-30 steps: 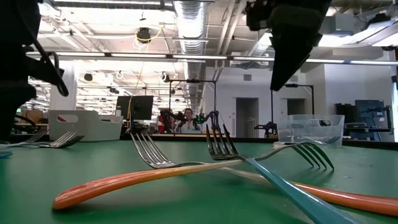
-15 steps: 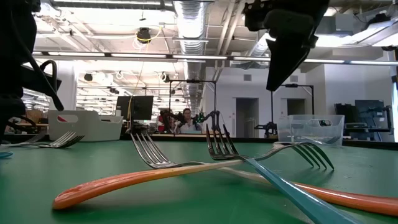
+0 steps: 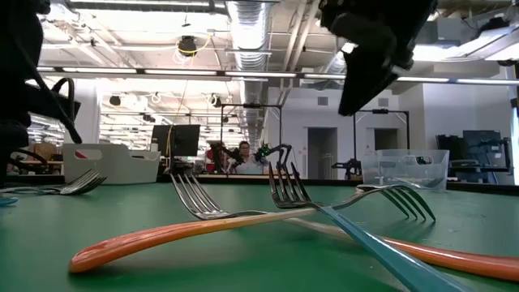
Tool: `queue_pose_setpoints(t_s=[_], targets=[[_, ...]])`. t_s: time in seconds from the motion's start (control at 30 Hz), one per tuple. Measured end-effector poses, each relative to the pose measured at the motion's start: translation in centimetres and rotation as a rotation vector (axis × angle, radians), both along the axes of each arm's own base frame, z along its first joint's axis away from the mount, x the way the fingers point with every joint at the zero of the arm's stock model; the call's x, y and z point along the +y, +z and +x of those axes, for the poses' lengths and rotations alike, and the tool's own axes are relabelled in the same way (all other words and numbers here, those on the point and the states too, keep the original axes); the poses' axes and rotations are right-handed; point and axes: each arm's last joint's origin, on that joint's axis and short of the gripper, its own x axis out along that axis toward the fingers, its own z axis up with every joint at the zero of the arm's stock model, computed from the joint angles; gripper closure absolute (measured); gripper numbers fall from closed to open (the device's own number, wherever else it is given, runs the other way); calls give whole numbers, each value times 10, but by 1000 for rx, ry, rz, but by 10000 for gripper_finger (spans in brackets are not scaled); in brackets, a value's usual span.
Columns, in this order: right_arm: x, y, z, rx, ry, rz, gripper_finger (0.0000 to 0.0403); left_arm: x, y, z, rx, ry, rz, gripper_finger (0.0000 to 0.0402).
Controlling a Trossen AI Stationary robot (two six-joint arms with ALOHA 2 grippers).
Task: Sort silverware by color (type)
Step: Put the blue fork into the transparent bin
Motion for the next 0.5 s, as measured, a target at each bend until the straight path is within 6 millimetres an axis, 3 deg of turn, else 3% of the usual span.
queue_pose_setpoints(t_s=[0.23,0.33,0.5], targets=[[-5,-47,37,-220,101,185,269,-12,38,6,-248,-136,190,398],[-6,-47,53,-371,148,226,269,-23,48,16,-408,-270,262,398],[-2,-28,69,-609,218,236,269,-37,51,32,-562,-494,355,399]])
